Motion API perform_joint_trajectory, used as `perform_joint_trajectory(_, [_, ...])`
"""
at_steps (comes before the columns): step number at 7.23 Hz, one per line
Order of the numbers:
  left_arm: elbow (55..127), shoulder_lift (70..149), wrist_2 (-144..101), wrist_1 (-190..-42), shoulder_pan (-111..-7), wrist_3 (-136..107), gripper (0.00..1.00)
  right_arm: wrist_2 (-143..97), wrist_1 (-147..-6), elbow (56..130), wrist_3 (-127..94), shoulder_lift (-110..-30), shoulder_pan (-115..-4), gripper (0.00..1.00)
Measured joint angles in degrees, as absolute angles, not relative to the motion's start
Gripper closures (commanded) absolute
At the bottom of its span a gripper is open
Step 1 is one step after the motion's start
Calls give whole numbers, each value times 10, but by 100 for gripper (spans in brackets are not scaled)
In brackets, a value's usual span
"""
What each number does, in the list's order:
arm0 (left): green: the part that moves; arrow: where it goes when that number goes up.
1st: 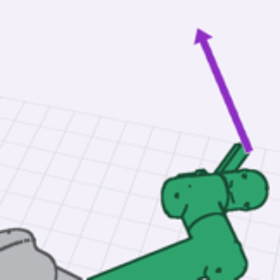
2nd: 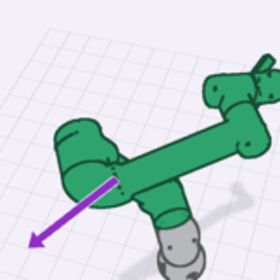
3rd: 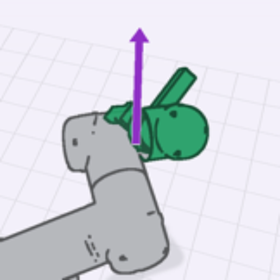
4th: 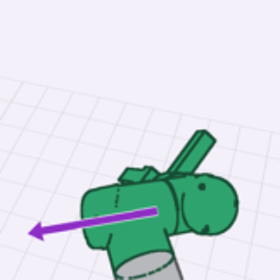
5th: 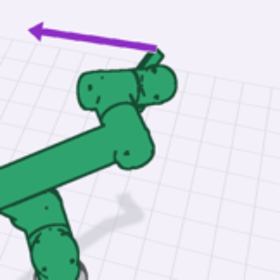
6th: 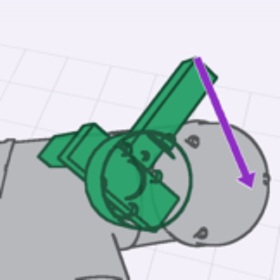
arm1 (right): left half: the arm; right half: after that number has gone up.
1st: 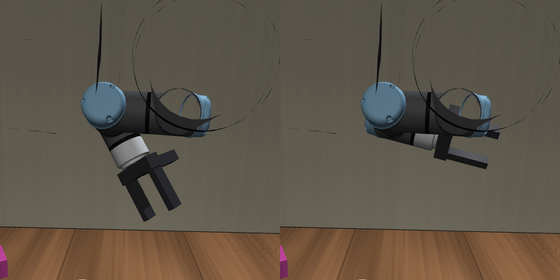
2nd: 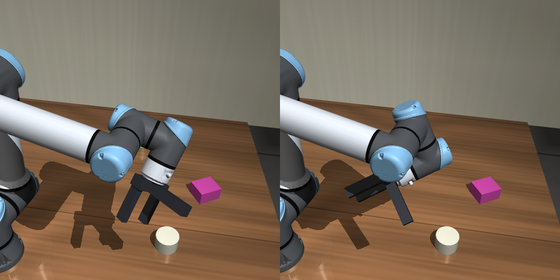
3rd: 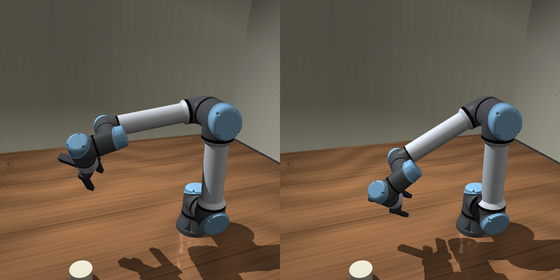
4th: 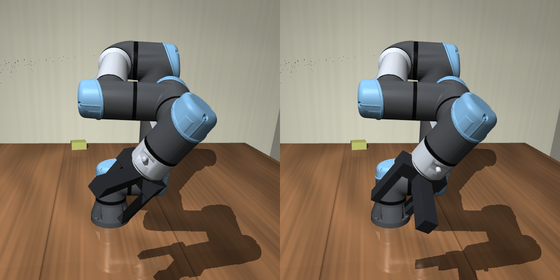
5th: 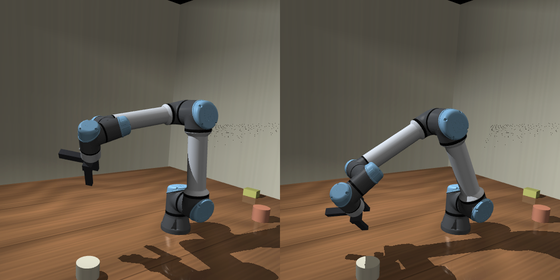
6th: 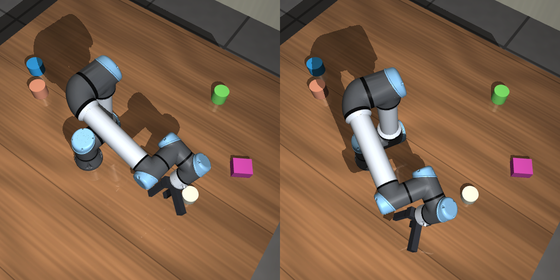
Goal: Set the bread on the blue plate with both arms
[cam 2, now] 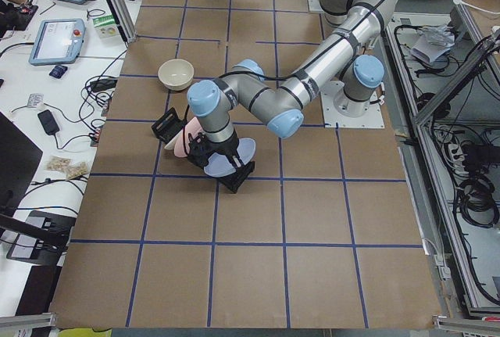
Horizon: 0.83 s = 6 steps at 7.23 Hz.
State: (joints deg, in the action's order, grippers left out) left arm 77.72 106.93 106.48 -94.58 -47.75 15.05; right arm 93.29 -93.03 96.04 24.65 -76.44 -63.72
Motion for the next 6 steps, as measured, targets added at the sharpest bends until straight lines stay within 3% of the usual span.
perform_joint_trajectory(3, [790, 998, 959, -1098, -595, 163, 100, 894, -894, 930, 179, -781, -717, 100])
perform_joint_trajectory(6, [896, 1000, 835, -949, -753, 123, 100, 885, -893, 927, 144, -789, -779, 100])
